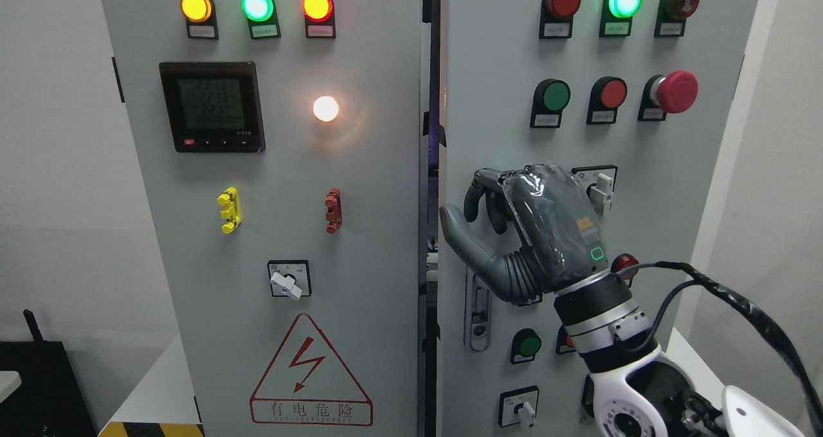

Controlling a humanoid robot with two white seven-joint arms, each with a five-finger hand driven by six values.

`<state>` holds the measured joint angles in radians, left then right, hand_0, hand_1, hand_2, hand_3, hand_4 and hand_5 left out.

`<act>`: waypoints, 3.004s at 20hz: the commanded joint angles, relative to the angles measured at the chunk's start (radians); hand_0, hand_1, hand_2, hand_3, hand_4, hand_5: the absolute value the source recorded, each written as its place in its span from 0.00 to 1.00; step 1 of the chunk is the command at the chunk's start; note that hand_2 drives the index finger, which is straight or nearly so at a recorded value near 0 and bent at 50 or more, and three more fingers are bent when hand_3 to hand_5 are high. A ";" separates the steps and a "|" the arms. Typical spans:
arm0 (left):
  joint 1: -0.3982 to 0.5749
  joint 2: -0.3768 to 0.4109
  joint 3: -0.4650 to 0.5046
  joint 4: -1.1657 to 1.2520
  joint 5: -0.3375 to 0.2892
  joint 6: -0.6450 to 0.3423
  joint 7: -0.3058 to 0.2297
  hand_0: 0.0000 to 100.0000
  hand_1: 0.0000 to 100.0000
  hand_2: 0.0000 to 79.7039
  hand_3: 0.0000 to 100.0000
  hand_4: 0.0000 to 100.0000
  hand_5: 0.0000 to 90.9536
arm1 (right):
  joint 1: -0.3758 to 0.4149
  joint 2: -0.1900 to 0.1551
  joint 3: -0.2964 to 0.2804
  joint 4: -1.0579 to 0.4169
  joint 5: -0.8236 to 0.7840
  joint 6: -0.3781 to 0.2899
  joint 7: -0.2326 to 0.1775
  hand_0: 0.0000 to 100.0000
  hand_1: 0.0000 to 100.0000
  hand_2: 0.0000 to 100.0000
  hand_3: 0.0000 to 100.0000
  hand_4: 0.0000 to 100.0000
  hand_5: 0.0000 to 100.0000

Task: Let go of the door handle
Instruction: 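Swing the door open toward the robot with the right hand, then open the right hand and withdraw it from the door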

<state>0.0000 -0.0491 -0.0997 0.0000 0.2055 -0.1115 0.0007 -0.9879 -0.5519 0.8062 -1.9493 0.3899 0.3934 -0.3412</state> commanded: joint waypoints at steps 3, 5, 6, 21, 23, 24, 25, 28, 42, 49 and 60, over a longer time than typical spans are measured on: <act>0.031 0.000 0.000 -0.031 0.000 0.000 0.001 0.12 0.39 0.00 0.00 0.00 0.00 | 0.028 0.001 -0.070 -0.016 0.104 -0.053 -0.002 0.55 0.18 0.68 1.00 0.97 1.00; 0.031 0.000 0.000 -0.031 -0.001 0.000 0.001 0.12 0.39 0.00 0.00 0.00 0.00 | 0.048 0.003 -0.097 -0.028 0.115 -0.057 -0.002 0.55 0.19 0.68 1.00 0.97 1.00; 0.031 0.000 0.000 -0.031 0.000 0.000 0.001 0.12 0.39 0.00 0.00 0.00 0.00 | 0.054 0.003 -0.108 -0.033 0.118 -0.059 -0.002 0.55 0.19 0.68 1.00 0.96 1.00; 0.031 0.000 0.000 -0.031 0.000 0.000 0.001 0.12 0.39 0.00 0.00 0.00 0.00 | 0.222 0.024 -0.424 -0.115 0.250 -0.238 -0.002 0.55 0.20 0.74 1.00 0.96 1.00; 0.031 0.000 0.000 -0.031 0.000 0.000 0.001 0.12 0.39 0.00 0.00 0.00 0.00 | 0.250 0.024 -0.452 -0.131 0.260 -0.252 -0.002 0.55 0.20 0.74 1.00 0.96 1.00; 0.031 0.000 0.000 -0.031 0.000 0.000 0.001 0.12 0.39 0.00 0.00 0.00 0.00 | 0.259 0.024 -0.461 -0.135 0.260 -0.258 -0.004 0.55 0.20 0.75 1.00 0.96 1.00; 0.031 0.000 0.000 -0.031 0.000 0.000 0.001 0.12 0.39 0.00 0.00 0.00 0.00 | 0.262 0.024 -0.473 -0.135 0.262 -0.277 -0.007 0.55 0.20 0.75 1.00 0.96 1.00; 0.031 0.000 0.000 -0.031 0.000 0.000 0.001 0.12 0.39 0.00 0.00 0.00 0.00 | 0.270 0.024 -0.522 -0.135 0.264 -0.314 -0.018 0.55 0.20 0.75 1.00 0.96 1.00; 0.031 0.000 0.000 -0.031 0.000 0.000 0.001 0.12 0.39 0.00 0.00 0.00 0.00 | 0.371 0.024 -0.800 -0.137 0.268 -0.510 -0.024 0.54 0.21 0.76 1.00 0.97 1.00; 0.031 0.000 0.000 -0.031 0.000 0.000 0.001 0.12 0.39 0.00 0.00 0.00 0.00 | 0.583 0.046 -1.067 -0.134 0.268 -0.545 -0.025 0.54 0.22 0.76 1.00 0.97 1.00; 0.031 0.000 0.000 -0.031 0.000 0.000 0.001 0.12 0.39 0.00 0.00 0.00 0.00 | 0.902 0.248 -1.357 -0.001 0.254 -0.516 -0.025 0.55 0.21 0.71 1.00 0.94 0.99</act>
<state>0.0000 -0.0491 -0.0997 0.0000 0.2055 -0.1115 0.0007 -0.2399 -0.4468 -0.2746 -2.0397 0.6510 -0.1375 -0.3663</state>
